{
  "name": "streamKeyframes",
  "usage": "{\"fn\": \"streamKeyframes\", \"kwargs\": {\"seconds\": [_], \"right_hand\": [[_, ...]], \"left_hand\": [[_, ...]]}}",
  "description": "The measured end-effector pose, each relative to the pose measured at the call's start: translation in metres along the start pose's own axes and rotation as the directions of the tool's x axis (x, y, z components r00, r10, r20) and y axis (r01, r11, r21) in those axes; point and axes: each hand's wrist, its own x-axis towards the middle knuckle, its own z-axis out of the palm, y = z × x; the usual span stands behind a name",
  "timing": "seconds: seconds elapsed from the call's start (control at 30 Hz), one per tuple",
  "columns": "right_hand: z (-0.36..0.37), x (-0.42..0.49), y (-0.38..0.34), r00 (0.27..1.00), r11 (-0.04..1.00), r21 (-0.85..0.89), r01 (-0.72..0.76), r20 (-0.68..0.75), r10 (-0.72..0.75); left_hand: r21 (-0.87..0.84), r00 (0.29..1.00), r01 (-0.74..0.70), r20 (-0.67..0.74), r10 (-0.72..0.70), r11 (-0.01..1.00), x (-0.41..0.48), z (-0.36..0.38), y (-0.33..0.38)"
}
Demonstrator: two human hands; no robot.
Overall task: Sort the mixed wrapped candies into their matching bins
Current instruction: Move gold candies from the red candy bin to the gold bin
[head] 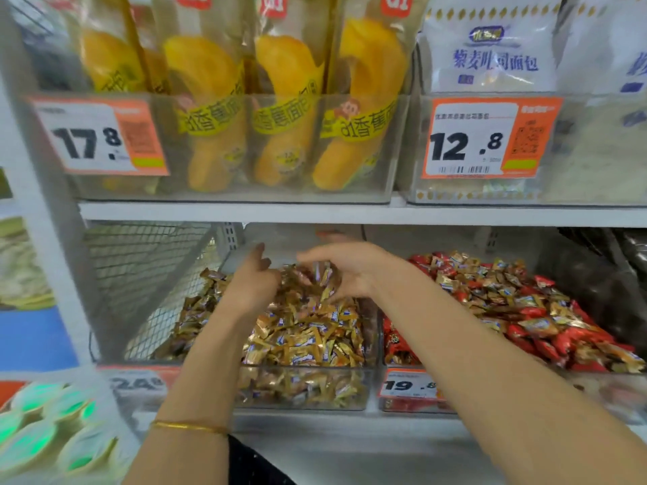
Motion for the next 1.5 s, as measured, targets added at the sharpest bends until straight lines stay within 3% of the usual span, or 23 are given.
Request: {"fn": "streamKeyframes", "kwargs": {"seconds": [0.13, 0.3, 0.43, 0.53, 0.63, 0.8, 0.93, 1.03, 1.1, 1.2, 1.27, 1.33, 1.4, 1.5], "right_hand": [[-0.022, -0.008, 0.000, 0.995, 0.997, 0.007, 0.083, -0.060, -0.082], [-0.081, -0.050, 0.013, 0.977, 0.976, 0.062, 0.208, -0.053, -0.205], [-0.146, -0.076, 0.023, 0.924, 0.957, 0.080, 0.277, -0.294, -0.243], [-0.186, -0.077, 0.032, 0.869, 0.959, 0.001, 0.282, -0.424, -0.255], [-0.208, -0.071, 0.041, 0.853, 0.944, -0.290, 0.159, -0.440, -0.279], [-0.218, -0.047, 0.054, 0.939, 0.681, -0.731, 0.056, -0.194, -0.285], [-0.213, -0.027, 0.066, 0.960, 0.502, -0.863, 0.064, -0.084, -0.268], [-0.210, -0.016, 0.067, 0.924, 0.376, -0.925, 0.048, -0.102, -0.368], [-0.214, -0.014, 0.064, 0.887, 0.411, -0.912, 0.020, -0.174, -0.428], [-0.223, -0.018, 0.058, 0.859, 0.628, -0.778, 0.008, -0.316, -0.403], [-0.223, -0.024, 0.055, 0.868, 0.827, -0.559, 0.050, -0.385, -0.313], [-0.222, -0.032, 0.052, 0.874, 0.916, -0.398, 0.041, -0.431, -0.226], [-0.223, -0.040, 0.049, 0.873, 0.868, -0.496, 0.008, -0.420, -0.248], [-0.218, -0.054, 0.047, 0.952, 0.657, -0.753, 0.008, -0.196, -0.236]], "left_hand": [[0.114, 0.987, -0.157, -0.015, 0.159, 0.981, -0.003, 0.000, 0.002], [0.187, 0.903, -0.428, 0.044, 0.428, 0.884, -0.014, 0.031, 0.018], [0.141, 0.813, -0.566, 0.257, 0.522, 0.812, -0.027, 0.082, 0.035], [0.238, 0.752, -0.626, 0.436, 0.495, 0.743, -0.019, 0.124, 0.037], [0.444, 0.733, -0.665, 0.545, 0.409, 0.600, -0.002, 0.158, 0.033], [0.651, 0.705, -0.690, 0.705, 0.085, 0.316, 0.022, 0.188, 0.032], [0.697, 0.725, -0.677, 0.687, 0.050, 0.236, 0.032, 0.198, 0.032], [0.698, 0.739, -0.665, 0.667, 0.097, 0.267, 0.036, 0.197, 0.029], [0.672, 0.746, -0.651, 0.652, 0.135, 0.354, 0.038, 0.192, 0.029], [0.593, 0.771, -0.599, 0.608, 0.188, 0.538, 0.040, 0.184, 0.031], [0.533, 0.802, -0.550, 0.551, 0.231, 0.643, 0.039, 0.181, 0.033], [0.461, 0.825, -0.506, 0.506, 0.253, 0.729, 0.038, 0.179, 0.034], [0.355, 0.841, -0.438, 0.486, 0.237, 0.826, 0.035, 0.181, 0.036], [0.267, 0.842, -0.324, 0.518, 0.148, 0.908, 0.025, 0.184, 0.039]]}}
